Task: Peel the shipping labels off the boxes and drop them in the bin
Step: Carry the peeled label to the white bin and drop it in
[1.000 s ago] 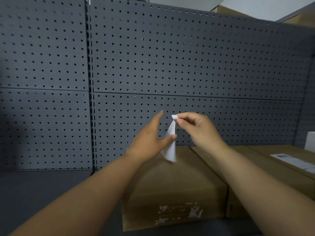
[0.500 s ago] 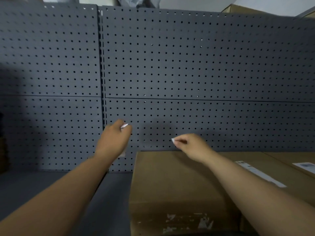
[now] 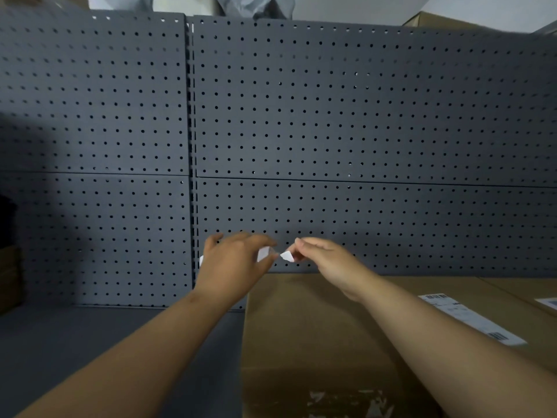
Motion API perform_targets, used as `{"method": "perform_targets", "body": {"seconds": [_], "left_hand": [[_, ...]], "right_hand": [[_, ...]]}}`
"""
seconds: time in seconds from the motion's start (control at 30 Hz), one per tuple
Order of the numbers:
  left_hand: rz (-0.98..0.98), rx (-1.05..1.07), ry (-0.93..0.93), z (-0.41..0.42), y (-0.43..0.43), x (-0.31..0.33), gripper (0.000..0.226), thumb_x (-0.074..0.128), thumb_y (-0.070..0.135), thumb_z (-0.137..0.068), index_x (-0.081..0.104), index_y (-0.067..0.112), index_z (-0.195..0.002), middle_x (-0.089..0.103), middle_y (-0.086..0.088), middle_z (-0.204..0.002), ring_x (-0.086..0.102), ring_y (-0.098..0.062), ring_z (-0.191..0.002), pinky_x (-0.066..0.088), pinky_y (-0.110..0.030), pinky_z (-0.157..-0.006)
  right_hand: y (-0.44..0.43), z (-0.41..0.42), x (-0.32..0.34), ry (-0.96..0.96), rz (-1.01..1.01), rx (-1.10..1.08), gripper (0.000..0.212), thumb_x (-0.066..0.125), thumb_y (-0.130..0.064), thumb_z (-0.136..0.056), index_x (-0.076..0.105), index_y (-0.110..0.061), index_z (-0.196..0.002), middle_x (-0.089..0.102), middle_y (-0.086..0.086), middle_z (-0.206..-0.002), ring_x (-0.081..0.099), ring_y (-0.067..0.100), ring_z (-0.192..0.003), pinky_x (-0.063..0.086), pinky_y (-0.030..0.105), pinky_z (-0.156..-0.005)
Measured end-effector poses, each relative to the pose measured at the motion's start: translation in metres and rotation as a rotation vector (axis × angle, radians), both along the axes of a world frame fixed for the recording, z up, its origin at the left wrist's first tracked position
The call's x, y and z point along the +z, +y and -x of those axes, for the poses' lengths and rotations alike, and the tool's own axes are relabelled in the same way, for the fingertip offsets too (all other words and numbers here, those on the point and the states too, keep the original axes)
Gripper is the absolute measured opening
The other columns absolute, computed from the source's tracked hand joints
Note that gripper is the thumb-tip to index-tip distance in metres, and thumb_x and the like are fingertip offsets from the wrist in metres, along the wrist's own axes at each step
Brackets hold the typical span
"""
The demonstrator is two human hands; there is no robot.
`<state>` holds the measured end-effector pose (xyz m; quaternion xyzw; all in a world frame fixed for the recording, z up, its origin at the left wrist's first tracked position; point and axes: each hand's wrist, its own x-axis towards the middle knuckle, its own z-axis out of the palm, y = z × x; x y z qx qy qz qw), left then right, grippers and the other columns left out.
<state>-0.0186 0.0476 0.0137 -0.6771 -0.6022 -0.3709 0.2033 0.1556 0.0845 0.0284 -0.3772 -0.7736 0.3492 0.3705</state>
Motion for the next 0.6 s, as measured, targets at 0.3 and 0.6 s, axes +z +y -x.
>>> {"method": "perform_targets", "body": {"seconds": [0.3, 0.6], "left_hand": [[-0.068, 0.021, 0.1, -0.009, 0.007, 0.001, 0.026, 0.051, 0.054, -0.087, 0.068, 0.038, -0.097, 0.06, 0.009, -0.082, 0.063, -0.014, -0.087, 0.028, -0.042, -0.105], [-0.136, 0.044, 0.351, -0.008, 0.017, -0.003, 0.026, 0.086, 0.029, -0.063, 0.062, 0.021, -0.061, 0.046, 0.003, -0.054, 0.042, -0.016, -0.044, 0.038, -0.028, -0.052]], "right_hand": [[0.001, 0.003, 0.004, -0.048, -0.035, -0.015, 0.039, 0.036, -0.031, -0.102, 0.069, -0.014, -0.11, 0.065, 0.003, -0.121, 0.053, 0.003, -0.101, 0.036, 0.013, -0.079], [0.007, 0.011, 0.004, -0.113, 0.051, -0.037, 0.041, 0.04, -0.041, -0.099, 0.069, -0.014, -0.111, 0.065, 0.001, -0.124, 0.054, 0.014, -0.119, 0.036, 0.031, -0.104]]}}
